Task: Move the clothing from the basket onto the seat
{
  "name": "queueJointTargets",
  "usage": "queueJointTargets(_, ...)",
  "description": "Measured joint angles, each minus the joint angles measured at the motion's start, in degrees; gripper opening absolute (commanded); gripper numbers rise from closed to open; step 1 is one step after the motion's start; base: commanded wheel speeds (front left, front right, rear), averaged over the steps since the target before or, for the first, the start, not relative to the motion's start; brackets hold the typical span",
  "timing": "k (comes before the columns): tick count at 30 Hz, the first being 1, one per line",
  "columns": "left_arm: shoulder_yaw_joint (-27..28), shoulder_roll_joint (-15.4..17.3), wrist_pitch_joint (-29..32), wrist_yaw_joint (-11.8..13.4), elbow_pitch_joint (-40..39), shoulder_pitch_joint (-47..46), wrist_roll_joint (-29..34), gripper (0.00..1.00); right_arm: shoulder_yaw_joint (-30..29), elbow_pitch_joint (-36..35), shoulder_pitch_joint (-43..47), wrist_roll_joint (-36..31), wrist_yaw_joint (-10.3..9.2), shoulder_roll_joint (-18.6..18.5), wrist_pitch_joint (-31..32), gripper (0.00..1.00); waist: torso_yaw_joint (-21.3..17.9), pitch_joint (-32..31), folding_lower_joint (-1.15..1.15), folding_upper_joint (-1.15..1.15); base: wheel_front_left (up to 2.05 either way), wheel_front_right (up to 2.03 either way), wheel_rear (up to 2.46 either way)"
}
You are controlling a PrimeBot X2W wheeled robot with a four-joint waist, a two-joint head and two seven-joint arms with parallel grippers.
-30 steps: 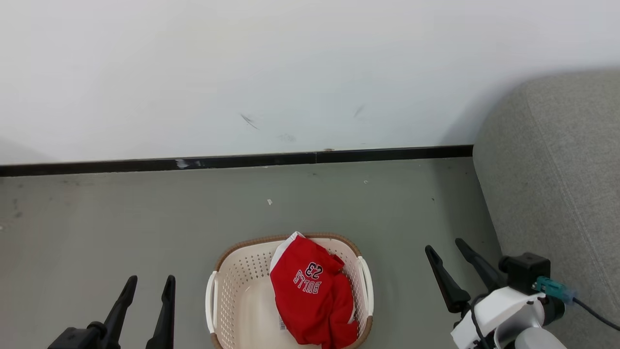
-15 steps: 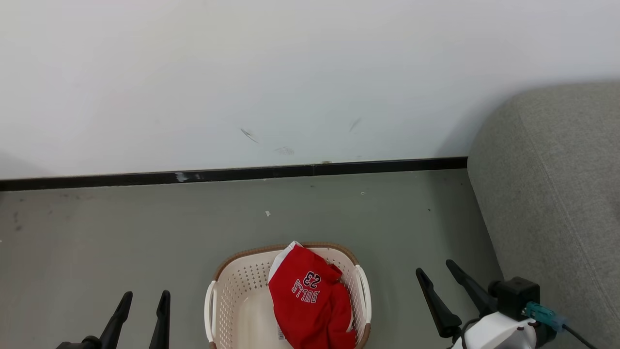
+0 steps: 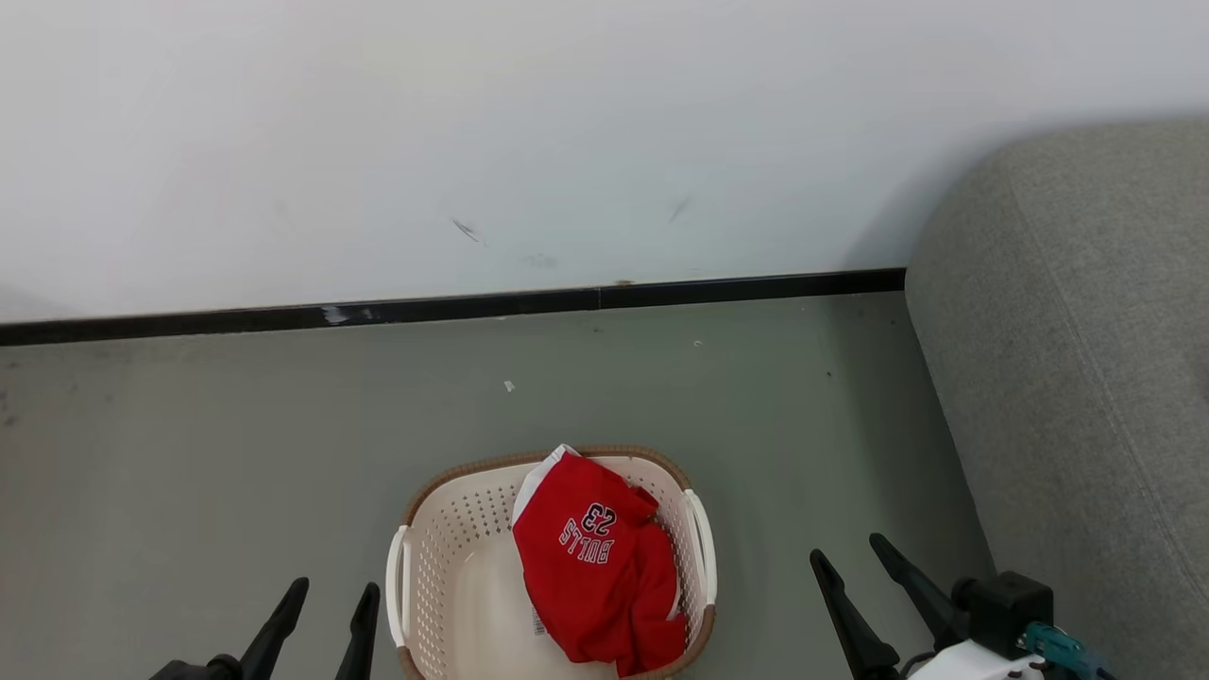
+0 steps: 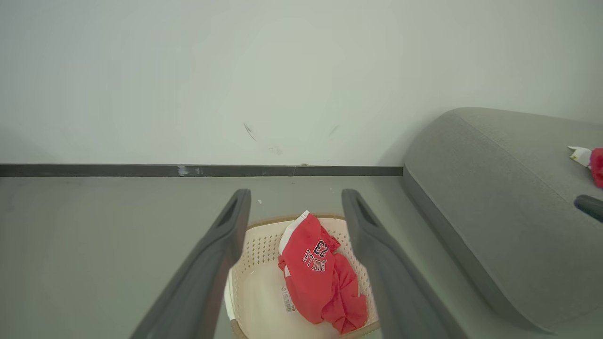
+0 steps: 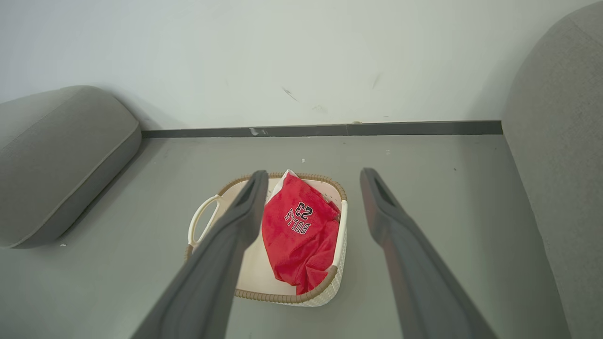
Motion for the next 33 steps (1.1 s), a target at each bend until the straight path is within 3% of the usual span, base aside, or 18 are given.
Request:
queueJointTargets(16,-7.1,0.2,9.0,-3.5,2.1,-8.4,1.8,1.0,-2.3,-4.5,2.5,-3.0,0.0,1.4,0.0,1.0,-1.8,7.0,0.0,0.0,0.0,0.0,0.0)
queueJointTargets(33,-9.3,-2.3,17.6,-3.6,7.1,-20.7,2.6,1.0,-2.5,-8.7,1.3,-3.1,0.0,2.3,0.0,1.0,-4.7,16.8,0.0,0.0,0.0,0.0,0.0)
